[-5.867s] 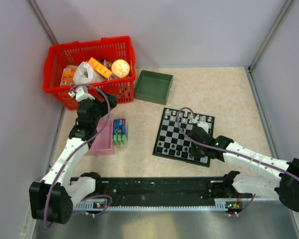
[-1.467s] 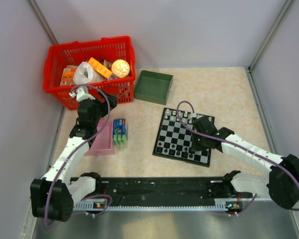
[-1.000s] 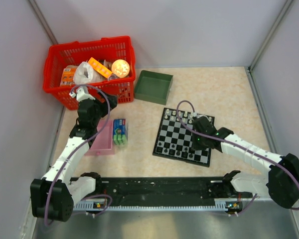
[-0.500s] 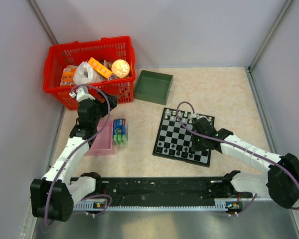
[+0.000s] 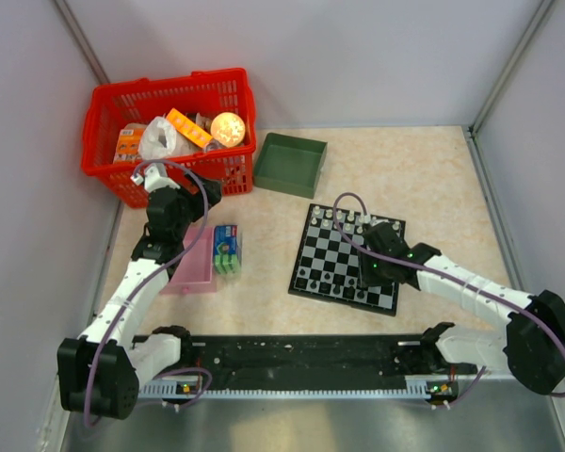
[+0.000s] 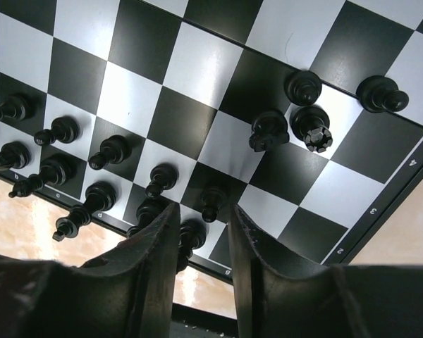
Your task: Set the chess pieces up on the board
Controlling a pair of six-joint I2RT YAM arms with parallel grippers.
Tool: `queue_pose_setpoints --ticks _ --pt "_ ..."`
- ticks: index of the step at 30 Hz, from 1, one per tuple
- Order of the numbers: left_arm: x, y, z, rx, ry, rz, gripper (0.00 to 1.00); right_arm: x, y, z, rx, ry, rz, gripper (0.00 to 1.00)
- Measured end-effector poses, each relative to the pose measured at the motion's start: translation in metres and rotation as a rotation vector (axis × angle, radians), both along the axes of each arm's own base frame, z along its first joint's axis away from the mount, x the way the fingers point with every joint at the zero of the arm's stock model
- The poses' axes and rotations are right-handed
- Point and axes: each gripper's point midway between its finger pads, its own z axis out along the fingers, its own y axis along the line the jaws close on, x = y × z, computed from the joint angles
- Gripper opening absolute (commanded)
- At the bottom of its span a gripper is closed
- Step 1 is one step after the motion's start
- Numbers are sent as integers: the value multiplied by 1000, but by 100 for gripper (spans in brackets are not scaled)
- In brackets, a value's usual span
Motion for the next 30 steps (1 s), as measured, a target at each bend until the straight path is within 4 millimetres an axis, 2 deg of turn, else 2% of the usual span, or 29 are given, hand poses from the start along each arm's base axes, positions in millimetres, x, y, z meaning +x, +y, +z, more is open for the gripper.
queue_pose_setpoints --ticks 5,8,10,13,19,30 --pt "0 0 0 0 0 0 99 0 -3 7 -2 -15 -6 38" --pt "0 0 0 2 1 1 99 7 -3 21 5 -64 -18 42" --pt "0 0 0 2 1 2 99 15 -2 33 14 -109 -25 48" --pt "0 0 0 2 1 2 99 25 -3 46 7 -160 -40 49" --pt "0 0 0 0 1 0 99 34 -11 50 -38 -199 -67 57" --pt "2 -1 -6 2 18 -3 99 48 -28 59 -105 -251 -122 87"
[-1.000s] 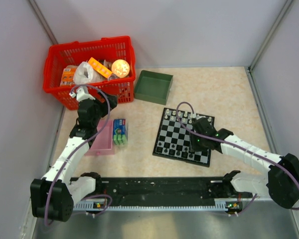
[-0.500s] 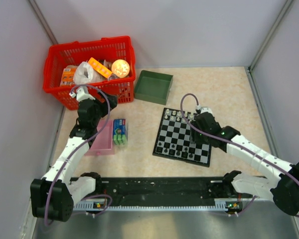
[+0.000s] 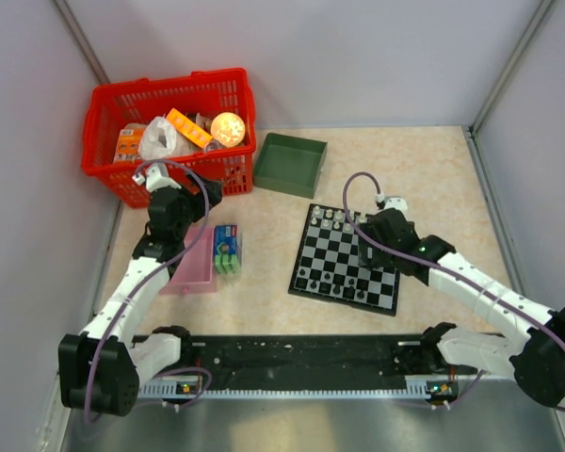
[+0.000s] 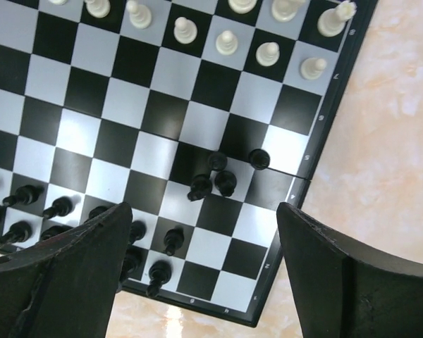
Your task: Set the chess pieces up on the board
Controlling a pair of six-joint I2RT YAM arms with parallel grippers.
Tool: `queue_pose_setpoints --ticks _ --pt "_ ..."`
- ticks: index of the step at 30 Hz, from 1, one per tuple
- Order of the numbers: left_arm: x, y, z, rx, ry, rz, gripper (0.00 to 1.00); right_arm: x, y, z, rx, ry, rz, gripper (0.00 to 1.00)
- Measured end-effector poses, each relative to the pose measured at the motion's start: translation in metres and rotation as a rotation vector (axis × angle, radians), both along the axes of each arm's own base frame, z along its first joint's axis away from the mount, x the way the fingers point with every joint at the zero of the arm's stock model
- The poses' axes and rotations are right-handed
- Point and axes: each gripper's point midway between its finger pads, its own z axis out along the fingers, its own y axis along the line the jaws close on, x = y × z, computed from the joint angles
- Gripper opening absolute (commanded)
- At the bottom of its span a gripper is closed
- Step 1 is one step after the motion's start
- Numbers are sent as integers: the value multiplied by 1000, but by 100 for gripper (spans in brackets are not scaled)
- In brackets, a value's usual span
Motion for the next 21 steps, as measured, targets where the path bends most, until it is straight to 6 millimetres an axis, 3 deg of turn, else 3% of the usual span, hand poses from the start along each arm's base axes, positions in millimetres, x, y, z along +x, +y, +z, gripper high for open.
queue_pose_setpoints --ticks 3,10,13,21 --pt "0 0 0 0 0 0 99 3 -7 2 -22 -13 -26 99" --pt "2 0 0 -1 -3 0 99 13 -19 9 -43 -50 -94 97" --pt "4 -1 -4 -1 4 -2 99 16 -27 9 -32 -45 -133 90" --pt "6 -2 -7 -2 11 -8 99 18 -27 -6 8 26 -153 55"
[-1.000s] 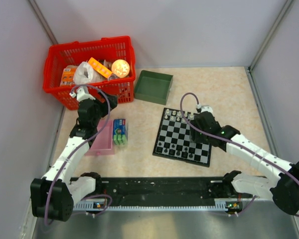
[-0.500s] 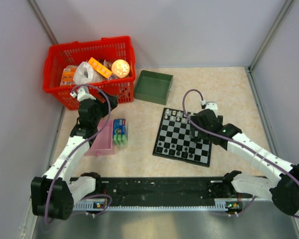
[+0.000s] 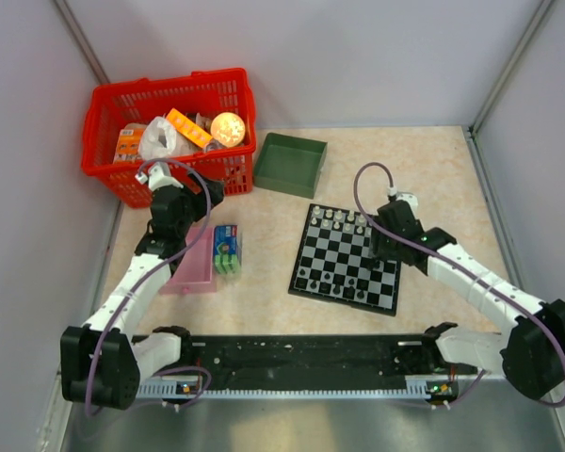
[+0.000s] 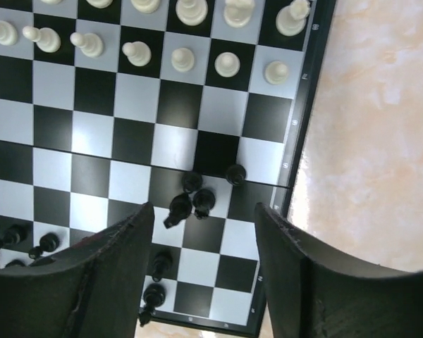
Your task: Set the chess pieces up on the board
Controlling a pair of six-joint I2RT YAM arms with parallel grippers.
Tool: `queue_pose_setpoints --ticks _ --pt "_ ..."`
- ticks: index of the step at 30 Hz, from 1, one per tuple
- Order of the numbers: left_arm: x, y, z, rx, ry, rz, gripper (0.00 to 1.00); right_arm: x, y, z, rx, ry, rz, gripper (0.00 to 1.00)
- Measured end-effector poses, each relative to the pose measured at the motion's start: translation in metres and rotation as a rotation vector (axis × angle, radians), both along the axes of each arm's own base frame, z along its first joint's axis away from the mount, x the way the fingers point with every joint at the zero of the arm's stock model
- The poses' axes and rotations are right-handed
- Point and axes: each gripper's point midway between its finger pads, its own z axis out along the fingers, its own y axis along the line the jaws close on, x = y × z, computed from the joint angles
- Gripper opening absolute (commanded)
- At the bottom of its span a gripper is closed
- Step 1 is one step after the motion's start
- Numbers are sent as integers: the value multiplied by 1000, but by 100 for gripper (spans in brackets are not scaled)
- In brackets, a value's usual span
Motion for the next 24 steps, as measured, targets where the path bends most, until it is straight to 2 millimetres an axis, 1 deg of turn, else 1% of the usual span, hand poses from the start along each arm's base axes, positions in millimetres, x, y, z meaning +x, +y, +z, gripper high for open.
queue_pose_setpoints --ticks 2,7,14,21,24 --pt "0 0 0 0 -1 1 99 0 6 -5 23 18 15 49" --pt "0 0 0 1 -1 1 99 -5 17 -18 56 73 52 43" --pt "0 1 0 1 -2 5 99 -7 26 -26 85 113 87 40" --pt "0 1 0 1 -2 5 99 -7 27 -26 87 115 90 39" --pt "0 1 1 1 -2 5 99 -7 24 -25 77 106 79 38"
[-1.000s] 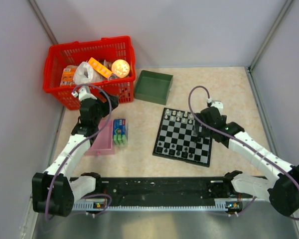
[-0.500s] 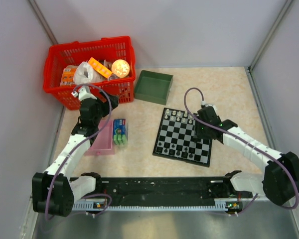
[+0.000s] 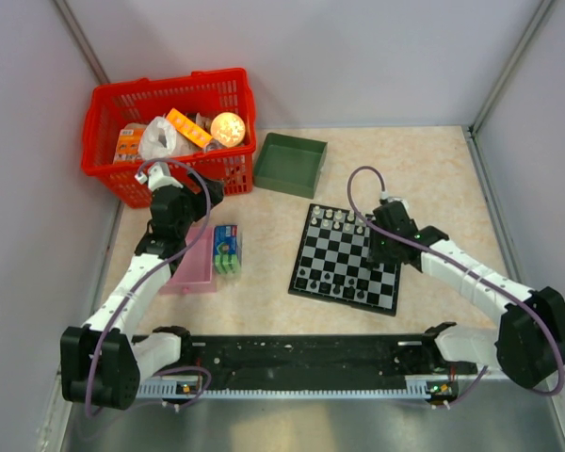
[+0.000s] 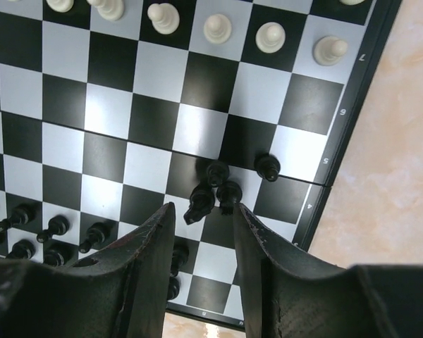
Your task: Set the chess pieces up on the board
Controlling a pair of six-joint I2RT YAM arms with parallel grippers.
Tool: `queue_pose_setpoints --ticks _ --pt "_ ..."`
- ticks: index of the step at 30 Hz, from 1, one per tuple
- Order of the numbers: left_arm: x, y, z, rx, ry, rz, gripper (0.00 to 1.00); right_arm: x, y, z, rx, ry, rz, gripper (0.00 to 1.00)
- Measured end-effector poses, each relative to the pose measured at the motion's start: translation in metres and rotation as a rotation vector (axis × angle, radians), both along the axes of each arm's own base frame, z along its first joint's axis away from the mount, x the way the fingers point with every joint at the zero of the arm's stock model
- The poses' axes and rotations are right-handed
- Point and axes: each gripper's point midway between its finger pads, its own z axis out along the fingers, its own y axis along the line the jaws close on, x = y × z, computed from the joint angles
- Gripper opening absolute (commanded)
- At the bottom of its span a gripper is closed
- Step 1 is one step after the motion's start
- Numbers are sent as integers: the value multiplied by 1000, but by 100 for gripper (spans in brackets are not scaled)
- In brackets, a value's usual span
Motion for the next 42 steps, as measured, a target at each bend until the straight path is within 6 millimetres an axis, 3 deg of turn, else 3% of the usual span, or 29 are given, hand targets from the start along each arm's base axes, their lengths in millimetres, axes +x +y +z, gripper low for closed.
queue_pose_setpoints --ticks 8,23,42 --pt "0 0 0 0 0 0 99 1 -16 2 -48 -30 -67 36" --pt "0 0 0 0 1 1 99 6 -28 2 -54 -33 -121 34" --pt "0 0 3 -6 -8 0 99 -15 13 6 61 12 49 40"
